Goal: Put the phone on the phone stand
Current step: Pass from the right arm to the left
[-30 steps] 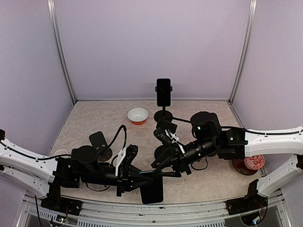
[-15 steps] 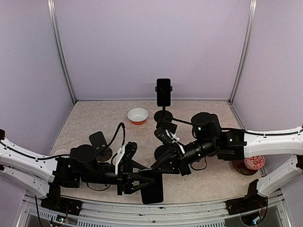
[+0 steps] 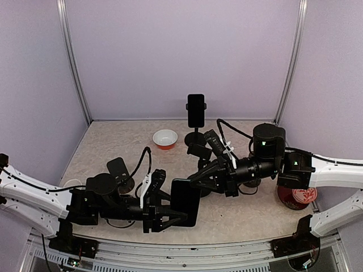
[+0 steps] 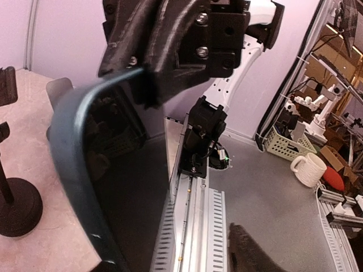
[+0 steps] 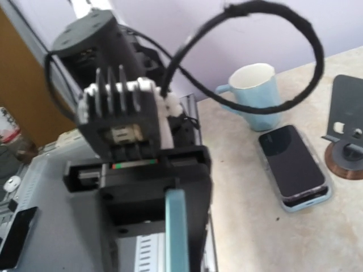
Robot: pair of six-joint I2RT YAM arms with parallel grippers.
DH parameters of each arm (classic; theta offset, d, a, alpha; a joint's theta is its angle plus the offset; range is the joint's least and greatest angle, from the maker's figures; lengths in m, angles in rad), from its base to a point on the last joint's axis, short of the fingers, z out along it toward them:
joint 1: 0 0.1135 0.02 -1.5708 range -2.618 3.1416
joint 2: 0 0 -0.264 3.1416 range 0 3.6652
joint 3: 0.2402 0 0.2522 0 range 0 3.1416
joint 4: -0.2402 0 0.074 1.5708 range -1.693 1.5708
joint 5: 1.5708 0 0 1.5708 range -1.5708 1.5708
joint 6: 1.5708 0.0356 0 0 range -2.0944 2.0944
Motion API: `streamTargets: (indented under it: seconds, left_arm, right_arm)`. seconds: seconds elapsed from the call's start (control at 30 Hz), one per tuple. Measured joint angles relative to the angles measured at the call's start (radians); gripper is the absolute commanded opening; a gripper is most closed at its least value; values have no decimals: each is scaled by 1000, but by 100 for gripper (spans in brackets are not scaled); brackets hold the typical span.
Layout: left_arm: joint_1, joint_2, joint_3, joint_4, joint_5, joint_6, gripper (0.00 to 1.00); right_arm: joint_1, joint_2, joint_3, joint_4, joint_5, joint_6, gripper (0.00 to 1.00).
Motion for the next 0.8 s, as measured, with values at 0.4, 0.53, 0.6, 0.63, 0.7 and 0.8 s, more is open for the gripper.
streamTargets:
  seconds: [0.4,0.53,0.6,0.63,0.7,0.8]
  left_arm:
    - [3,34,0,16,33,-17,0]
    - [-1,55,1,9,51,-13,0]
    - [-1,62,2,1,58,-13,0]
    - [-1,66,2,-2,61,-13,0]
    - [-1,68,2,-9,63,-11,0]
    - [-1,68,2,-20,64,-9,0]
  right_arm:
    - [-2,12,-5,61,-60,18,38]
    - [-2,53,-5,90,-73,27,38]
    - [-2,75,-3,98,-85,34,38]
    - [-2,85,0,101,-91,37,38]
    - [-2,99,1,106,-101,38,38]
    - [-2,109,1,110,-114,38,40]
